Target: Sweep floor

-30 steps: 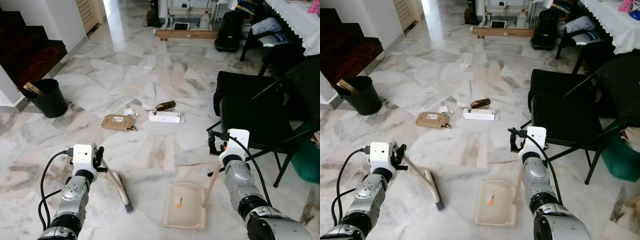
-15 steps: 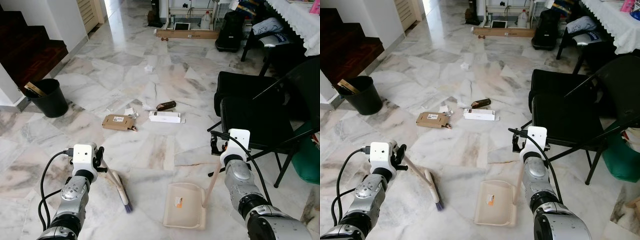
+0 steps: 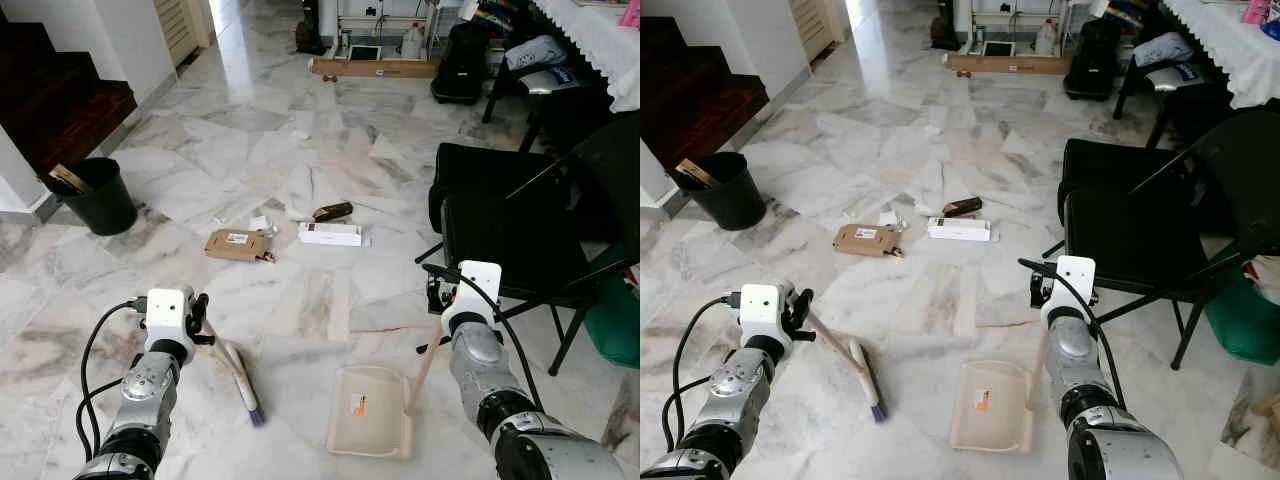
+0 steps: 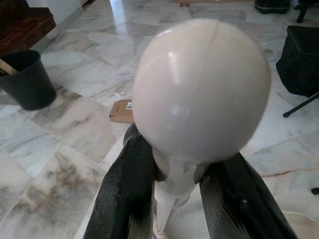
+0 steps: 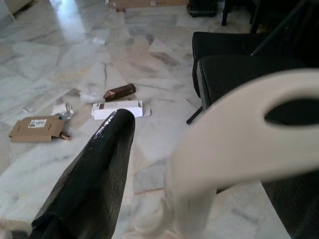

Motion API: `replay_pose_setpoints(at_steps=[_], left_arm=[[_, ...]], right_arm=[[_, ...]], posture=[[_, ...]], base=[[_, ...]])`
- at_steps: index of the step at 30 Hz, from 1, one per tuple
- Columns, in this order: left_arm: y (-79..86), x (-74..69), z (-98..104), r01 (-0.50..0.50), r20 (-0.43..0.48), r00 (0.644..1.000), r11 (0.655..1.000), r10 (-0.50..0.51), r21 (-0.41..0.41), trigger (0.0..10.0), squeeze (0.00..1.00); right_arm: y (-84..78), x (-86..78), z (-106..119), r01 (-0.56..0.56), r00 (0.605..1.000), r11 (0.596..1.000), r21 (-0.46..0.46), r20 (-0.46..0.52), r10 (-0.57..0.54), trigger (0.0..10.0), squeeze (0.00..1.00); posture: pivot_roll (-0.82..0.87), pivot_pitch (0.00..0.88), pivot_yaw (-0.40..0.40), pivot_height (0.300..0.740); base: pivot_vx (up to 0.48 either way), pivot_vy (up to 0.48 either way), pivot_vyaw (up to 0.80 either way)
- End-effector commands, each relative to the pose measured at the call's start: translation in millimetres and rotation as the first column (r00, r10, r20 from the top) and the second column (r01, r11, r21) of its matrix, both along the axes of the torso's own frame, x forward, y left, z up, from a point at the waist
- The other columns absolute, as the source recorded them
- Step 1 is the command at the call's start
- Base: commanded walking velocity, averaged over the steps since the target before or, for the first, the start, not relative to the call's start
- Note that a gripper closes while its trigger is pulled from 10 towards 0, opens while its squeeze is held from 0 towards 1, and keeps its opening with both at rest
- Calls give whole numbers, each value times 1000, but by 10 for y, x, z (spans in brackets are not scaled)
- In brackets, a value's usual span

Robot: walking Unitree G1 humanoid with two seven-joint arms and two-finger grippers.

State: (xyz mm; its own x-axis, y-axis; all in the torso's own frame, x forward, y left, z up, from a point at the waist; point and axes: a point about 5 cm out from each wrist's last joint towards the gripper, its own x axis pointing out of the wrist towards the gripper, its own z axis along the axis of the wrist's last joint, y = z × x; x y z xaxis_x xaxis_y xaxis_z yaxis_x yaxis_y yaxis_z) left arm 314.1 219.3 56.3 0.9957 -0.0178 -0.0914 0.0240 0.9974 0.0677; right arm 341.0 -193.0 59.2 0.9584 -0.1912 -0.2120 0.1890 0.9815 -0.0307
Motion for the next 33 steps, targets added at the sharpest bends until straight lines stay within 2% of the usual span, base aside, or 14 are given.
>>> replay_pose_setpoints(at_steps=[1,2,3,4,5,19,20,21,22,23,24,33], left_arm=[[71,-12,7,-10,-7,1000,1000,10,14,10000,0],[72,-13,7,-10,-8,1000,1000,10,14,10000,0],[72,-14,7,-9,-7,1000,1000,9,14,10000,0],[73,-14,7,-9,-7,1000,1000,9,14,10000,0],[74,-16,7,-7,-7,1000,1000,8,14,10000,0],[67,-8,17,-3,-4,1000,1000,3,14,10000,0],[69,-8,16,-3,-4,1000,1000,3,14,10000,0],[70,-9,16,-3,-5,1000,1000,3,14,10000,0],[71,-9,16,-4,-5,1000,1000,4,14,10000,0],[71,-10,15,-4,-5,1000,1000,4,14,10000,0],[71,-10,15,-4,-6,1000,1000,4,15,10000,0],[61,-10,13,-2,-5,1000,1000,2,12,10000,0]], right_arm=[[-9,-47,-79,10,999,1000,5,-40,-10,1843,0],[-8,-50,-83,10,999,1000,6,-42,-10,1843,0],[-6,-56,-93,10,999,1000,7,-45,-10,3569,0],[-4,-60,-99,11,999,1000,8,-48,-11,3569,0],[0,-70,-116,13,998,1000,9,-55,-13,10000,0],[2,-42,-78,22,999,999,37,-39,-21,10000,0],[3,-39,-74,22,999,999,41,-37,-20,9333,0],[4,-37,-71,22,999,999,44,-35,-20,9333,0],[4,-35,-69,22,999,999,44,-34,-20,1686,0],[3,-34,-68,22,999,999,44,-34,-21,1686,0],[7,-26,-54,17,1000,999,49,-25,-16,0,0],[7,-28,-55,15,1000,998,66,-19,-13,0,0]], posture=[[45,53,76,740],[45,53,76,740],[47,53,77,740],[47,53,77,740],[48,53,79,740],[53,50,80,740],[55,51,79,740],[55,51,79,740],[55,51,79,740],[55,51,79,740],[55,51,79,740],[54,50,79,740]], base=[[0,0,0],[0,0,0],[0,0,0],[0,0,0],[0,0,0],[0,0,0],[0,0,0],[0,0,0],[0,0,0],[0,0,0],[0,0,0],[0,0,0]])
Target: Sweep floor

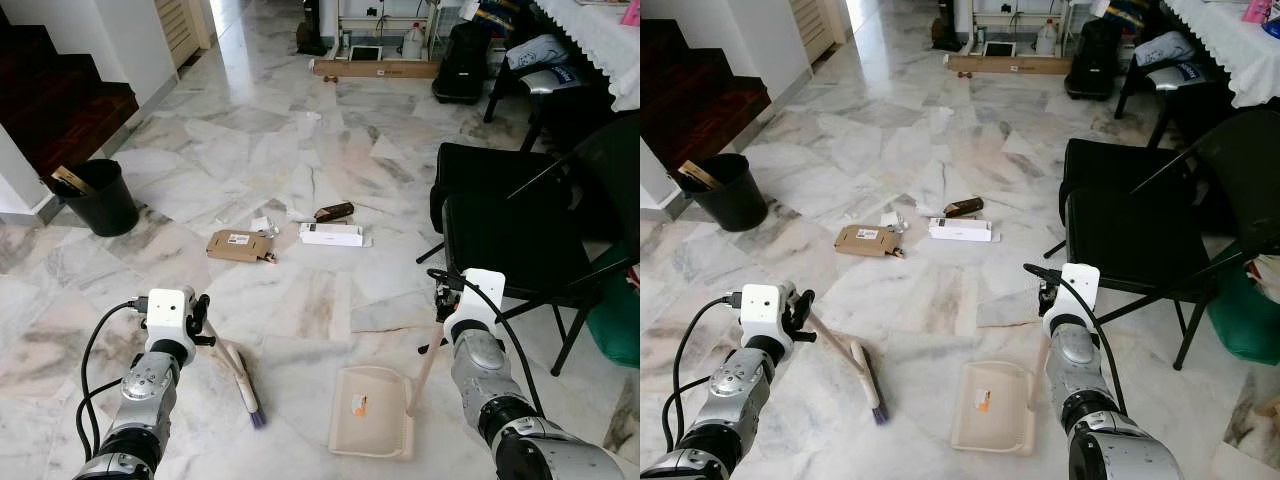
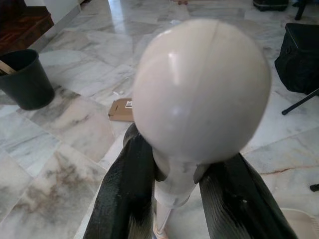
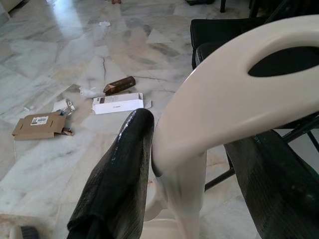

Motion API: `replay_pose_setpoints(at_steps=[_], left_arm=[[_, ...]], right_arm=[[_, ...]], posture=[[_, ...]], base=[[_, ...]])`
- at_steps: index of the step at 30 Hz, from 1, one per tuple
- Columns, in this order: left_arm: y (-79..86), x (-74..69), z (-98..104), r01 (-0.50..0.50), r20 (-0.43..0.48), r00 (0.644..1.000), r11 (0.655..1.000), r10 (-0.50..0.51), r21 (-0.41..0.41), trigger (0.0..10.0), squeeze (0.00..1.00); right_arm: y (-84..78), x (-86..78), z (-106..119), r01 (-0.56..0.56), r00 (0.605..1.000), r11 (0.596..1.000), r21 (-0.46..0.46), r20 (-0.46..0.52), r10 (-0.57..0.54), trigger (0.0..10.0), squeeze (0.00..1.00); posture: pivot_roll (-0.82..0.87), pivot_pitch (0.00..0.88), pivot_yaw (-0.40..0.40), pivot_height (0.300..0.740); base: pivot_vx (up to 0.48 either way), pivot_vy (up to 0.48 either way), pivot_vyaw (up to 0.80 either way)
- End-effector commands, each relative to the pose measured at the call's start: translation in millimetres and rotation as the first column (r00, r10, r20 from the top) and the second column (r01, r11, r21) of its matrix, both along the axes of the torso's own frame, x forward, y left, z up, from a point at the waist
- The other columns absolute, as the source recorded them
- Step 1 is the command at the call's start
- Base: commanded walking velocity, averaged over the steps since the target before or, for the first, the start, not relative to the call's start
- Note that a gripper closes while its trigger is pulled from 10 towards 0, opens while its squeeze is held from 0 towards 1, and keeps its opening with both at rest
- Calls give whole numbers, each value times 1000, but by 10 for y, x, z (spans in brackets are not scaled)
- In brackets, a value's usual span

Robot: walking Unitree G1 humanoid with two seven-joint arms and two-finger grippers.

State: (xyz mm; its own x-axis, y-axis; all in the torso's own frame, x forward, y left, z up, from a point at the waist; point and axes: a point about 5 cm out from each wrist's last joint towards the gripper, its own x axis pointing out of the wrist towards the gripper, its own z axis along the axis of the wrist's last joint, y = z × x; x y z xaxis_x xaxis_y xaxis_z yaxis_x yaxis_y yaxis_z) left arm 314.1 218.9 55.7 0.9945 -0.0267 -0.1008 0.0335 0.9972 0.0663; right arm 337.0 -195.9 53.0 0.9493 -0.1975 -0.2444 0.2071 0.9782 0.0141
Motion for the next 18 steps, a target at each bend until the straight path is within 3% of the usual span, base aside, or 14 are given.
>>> replay_pose_setpoints(at_steps=[1,18], left_arm=[[63,-10,18,-11,4,1000,1000,11,13,10000,0],[43,-10,8,-10,2,1000,1000,10,9,10000,0]], right_arm=[[36,10,6,-5,1000,1000,16,6,5,0,0],[37,7,14,-19,1000,1000,5,21,19,0,0]], posture=[[54,50,79,740],[48,47,75,740]], base=[[0,0,0],[0,0,0]])
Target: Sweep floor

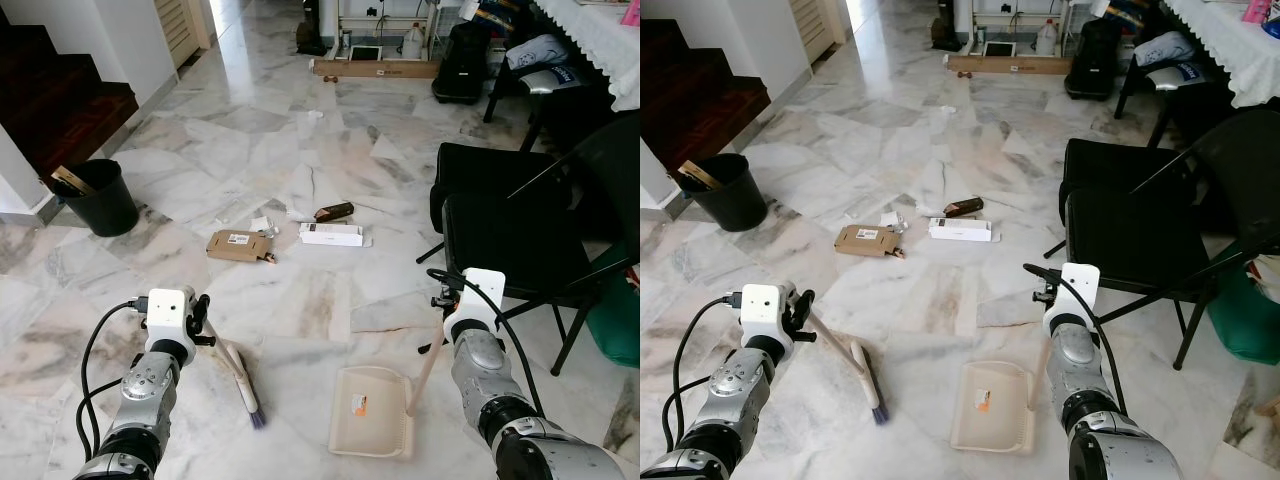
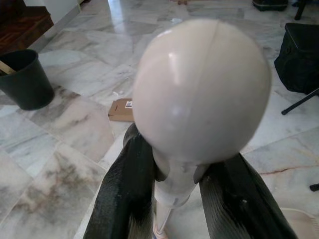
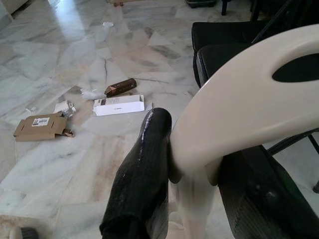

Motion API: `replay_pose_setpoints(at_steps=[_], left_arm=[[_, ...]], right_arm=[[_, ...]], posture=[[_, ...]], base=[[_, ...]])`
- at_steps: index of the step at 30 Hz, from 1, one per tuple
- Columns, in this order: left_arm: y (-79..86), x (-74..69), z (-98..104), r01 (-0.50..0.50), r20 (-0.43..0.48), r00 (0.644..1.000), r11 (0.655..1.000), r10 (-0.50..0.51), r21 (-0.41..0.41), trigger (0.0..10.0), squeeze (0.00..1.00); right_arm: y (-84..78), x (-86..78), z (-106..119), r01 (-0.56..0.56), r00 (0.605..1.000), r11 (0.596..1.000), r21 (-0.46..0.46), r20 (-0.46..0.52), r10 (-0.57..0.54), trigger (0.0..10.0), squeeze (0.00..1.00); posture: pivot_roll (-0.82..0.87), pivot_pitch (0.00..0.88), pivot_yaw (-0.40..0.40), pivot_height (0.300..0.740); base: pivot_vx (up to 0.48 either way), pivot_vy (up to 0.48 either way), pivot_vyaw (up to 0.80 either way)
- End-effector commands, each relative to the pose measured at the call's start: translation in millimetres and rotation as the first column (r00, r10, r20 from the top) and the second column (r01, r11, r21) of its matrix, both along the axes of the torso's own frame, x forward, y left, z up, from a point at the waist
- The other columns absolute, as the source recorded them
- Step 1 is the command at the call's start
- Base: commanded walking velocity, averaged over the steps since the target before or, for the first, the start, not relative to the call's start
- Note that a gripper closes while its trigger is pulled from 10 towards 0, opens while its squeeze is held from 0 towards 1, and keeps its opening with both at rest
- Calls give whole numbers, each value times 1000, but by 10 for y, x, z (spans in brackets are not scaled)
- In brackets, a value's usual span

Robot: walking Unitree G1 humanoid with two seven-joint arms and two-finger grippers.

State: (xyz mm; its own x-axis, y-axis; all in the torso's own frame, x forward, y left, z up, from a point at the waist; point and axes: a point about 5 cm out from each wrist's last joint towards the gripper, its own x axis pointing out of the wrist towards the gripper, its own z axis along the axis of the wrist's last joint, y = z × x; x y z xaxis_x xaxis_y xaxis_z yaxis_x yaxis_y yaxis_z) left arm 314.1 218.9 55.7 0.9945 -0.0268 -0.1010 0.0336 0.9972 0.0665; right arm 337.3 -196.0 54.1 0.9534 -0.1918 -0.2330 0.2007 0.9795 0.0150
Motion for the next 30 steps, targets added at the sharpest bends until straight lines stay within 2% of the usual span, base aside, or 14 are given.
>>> replay_pose_setpoints(at_steps=[1,6,12,20,21,22,28,30], left_arm=[[41,-10,9,-10,3,1000,1000,10,8,10000,0],[33,-4,13,-11,6,1000,1000,11,6,10000,0],[17,8,25,-12,12,1000,1000,12,-2,10000,0],[-27,11,24,-6,20,1000,1000,6,-8,10000,0],[-43,9,26,-2,25,1000,1000,2,-16,10000,0],[-52,11,32,2,31,1000,1000,-2,-18,10000,0],[-132,49,103,21,71,997,1000,-20,-18,10000,0],[-171,65,117,23,81,997,998,-19,-54,10000,0]], right_arm=[[40,4,2,-13,1000,1000,8,10,13,0,0],[43,9,14,-19,1000,1000,5,18,19,0,0],[70,51,100,-36,997,999,7,76,35,0,0],[76,51,112,-52,995,999,-3,89,52,0,0],[63,48,118,-46,994,999,-11,95,47,2824,0],[55,47,120,-41,994,999,-10,98,42,9765,0],[-10,32,140,-15,992,1000,-8,125,16,10000,0],[-41,20,147,-5,990,1000,7,142,3,10000,0]], posture=[[49,46,73,740],[48,45,70,740],[41,42,67,740],[37,38,62,740],[32,25,58,740],[32,25,58,740],[32,10,46,740],[31,5,38,740]], base=[[0,0,0],[0,0,0],[0,0,0],[0,0,0],[0,0,0],[0,0,0],[0,0,0],[0,0,0]])
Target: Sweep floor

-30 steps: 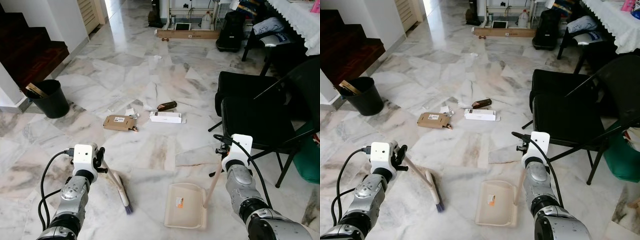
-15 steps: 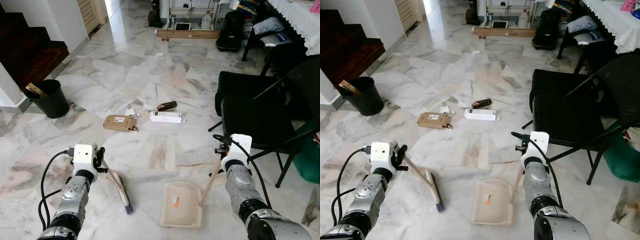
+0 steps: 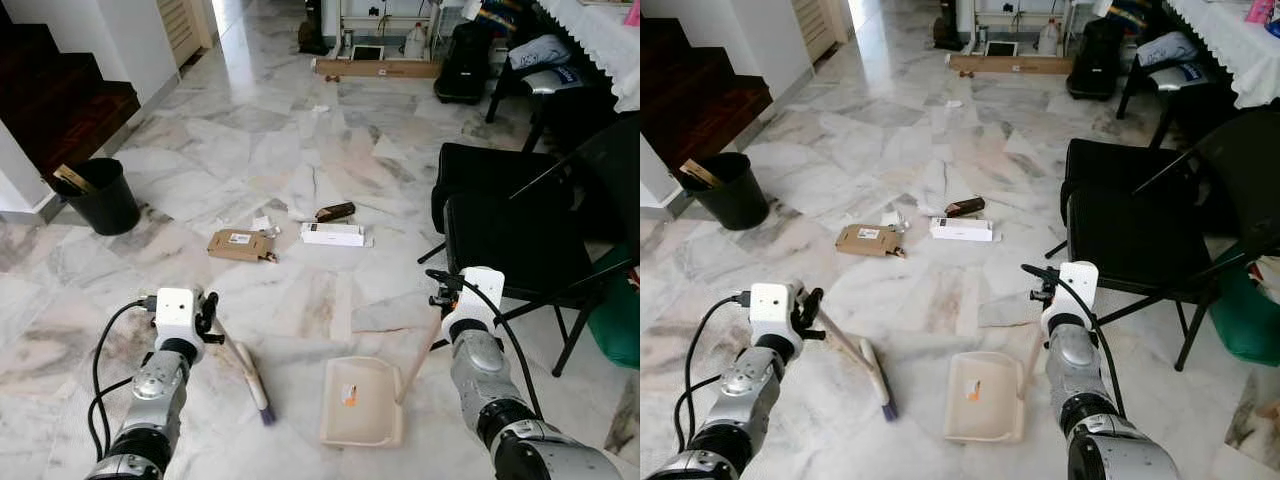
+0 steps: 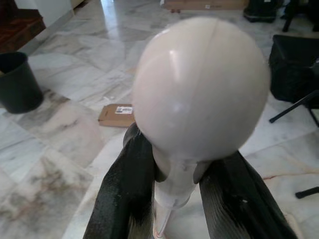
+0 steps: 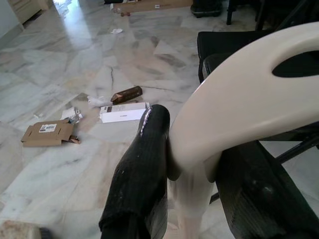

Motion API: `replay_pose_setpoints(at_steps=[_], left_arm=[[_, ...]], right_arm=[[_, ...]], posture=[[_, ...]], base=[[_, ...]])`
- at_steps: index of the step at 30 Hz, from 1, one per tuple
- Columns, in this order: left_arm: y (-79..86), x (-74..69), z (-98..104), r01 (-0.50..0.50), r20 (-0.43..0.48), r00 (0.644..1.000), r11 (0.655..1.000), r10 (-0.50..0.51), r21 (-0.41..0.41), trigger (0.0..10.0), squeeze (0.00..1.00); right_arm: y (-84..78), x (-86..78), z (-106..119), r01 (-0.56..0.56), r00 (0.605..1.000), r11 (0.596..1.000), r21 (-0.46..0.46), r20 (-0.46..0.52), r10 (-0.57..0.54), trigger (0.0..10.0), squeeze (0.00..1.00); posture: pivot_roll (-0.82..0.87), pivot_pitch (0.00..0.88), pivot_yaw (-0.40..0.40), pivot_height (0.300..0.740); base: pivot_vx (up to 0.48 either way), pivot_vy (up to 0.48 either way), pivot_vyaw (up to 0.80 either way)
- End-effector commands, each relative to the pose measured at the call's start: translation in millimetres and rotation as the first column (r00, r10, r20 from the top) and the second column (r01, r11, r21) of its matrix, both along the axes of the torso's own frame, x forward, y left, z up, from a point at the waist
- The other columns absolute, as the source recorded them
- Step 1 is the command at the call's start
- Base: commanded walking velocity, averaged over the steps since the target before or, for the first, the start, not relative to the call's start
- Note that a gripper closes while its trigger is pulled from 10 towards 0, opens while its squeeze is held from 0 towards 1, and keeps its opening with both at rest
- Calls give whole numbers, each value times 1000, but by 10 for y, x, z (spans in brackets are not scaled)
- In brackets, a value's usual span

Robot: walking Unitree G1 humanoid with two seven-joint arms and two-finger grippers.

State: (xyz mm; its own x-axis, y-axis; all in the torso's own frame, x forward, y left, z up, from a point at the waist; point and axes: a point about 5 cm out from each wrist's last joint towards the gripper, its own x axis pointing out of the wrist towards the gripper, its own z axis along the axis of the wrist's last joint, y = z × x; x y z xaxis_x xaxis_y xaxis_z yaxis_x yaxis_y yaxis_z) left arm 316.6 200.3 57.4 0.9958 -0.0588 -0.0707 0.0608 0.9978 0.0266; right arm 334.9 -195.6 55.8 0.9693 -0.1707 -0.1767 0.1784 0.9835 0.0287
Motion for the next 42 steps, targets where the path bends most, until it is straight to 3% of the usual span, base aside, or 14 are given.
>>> replay_pose_setpoints(at_steps=[1,5,26,42], left_arm=[[15,41,100,-8,51,999,1000,9,-14,10000,0],[1,38,76,-17,35,999,999,18,-32,10000,0],[30,67,91,-20,21,1000,1000,21,-16,10000,0],[78,85,136,-49,39,998,999,49,2,10000,0]], right_arm=[[-44,43,129,17,996,1000,7,83,-18,10000,0],[-60,31,128,24,995,1000,12,92,-25,10000,0],[-119,54,167,52,994,998,18,91,-53,10000,0],[-115,104,227,39,994,999,22,99,-41,10000,0]], posture=[[31,5,38,740],[26,0,38,740],[11,0,52,740],[19,13,51,740]], base=[[0,0,0],[0,78,0],[0,472,-172],[15,0,0]])
